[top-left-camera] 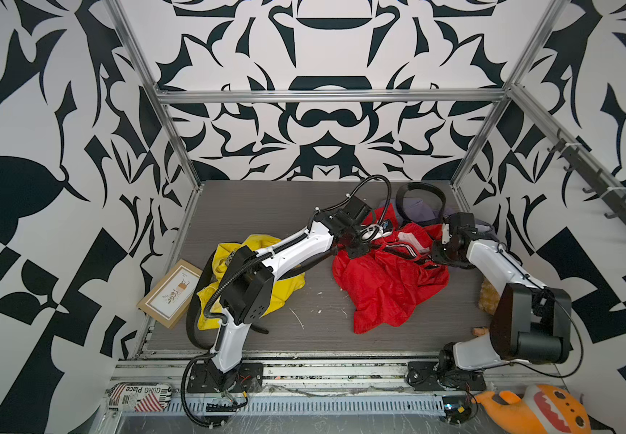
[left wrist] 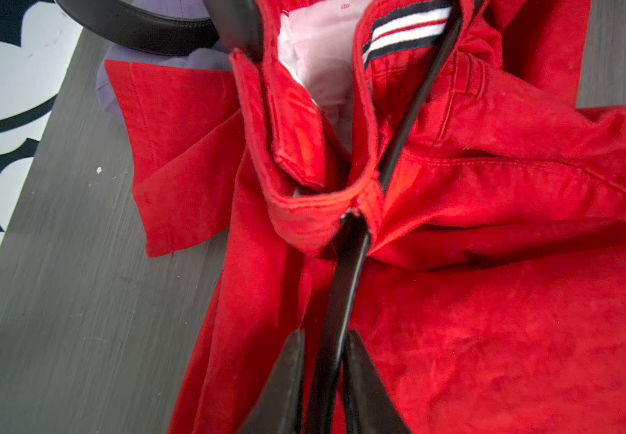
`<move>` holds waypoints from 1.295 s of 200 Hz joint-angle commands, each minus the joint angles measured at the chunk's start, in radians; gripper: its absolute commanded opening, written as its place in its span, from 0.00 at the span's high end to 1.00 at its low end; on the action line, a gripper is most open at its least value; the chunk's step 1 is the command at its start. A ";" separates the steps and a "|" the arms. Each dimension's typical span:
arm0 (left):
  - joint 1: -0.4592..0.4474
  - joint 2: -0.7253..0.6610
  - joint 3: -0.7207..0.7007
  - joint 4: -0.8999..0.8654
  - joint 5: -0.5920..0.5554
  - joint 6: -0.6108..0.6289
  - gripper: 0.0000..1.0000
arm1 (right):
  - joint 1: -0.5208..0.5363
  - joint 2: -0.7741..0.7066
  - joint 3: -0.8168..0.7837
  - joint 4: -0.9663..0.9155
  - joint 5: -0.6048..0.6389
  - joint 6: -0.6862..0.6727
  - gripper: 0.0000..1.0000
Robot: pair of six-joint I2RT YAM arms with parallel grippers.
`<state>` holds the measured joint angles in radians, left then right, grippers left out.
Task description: Remove the belt from the trousers
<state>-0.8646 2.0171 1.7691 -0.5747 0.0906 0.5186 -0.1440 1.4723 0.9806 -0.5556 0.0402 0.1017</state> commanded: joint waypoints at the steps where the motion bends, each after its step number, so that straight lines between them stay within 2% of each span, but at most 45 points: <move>1: -0.012 -0.047 0.000 0.005 -0.012 0.010 1.00 | 0.007 -0.003 0.009 0.022 0.023 0.004 0.67; 37: -0.028 -0.196 -0.078 0.032 -0.042 0.079 1.00 | 0.029 0.062 0.033 0.052 0.027 0.016 0.57; 82: -0.022 -0.375 -0.135 0.030 -0.135 0.155 1.00 | 0.036 0.140 0.097 0.038 0.072 0.006 0.57; 110: 0.019 -0.472 -0.175 0.040 -0.181 0.182 1.00 | 0.034 0.161 0.123 0.020 0.097 -0.013 0.55; 170: 0.251 -0.676 -0.293 0.217 -0.226 0.111 1.00 | 0.030 0.188 0.131 0.009 0.101 -0.017 0.52; 211: 0.437 -0.726 -0.323 0.330 -0.202 -0.016 1.00 | 0.029 0.196 0.112 0.013 0.112 -0.025 0.51; 259: 0.581 -0.734 -0.314 0.433 -0.230 -0.167 1.00 | 0.028 0.211 0.102 0.017 0.121 -0.031 0.51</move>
<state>-0.4076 1.3621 1.4010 -0.3931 0.0250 0.4778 -0.0727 1.6447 1.1027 -0.5327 -0.0620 0.0975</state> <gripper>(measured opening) 0.065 0.490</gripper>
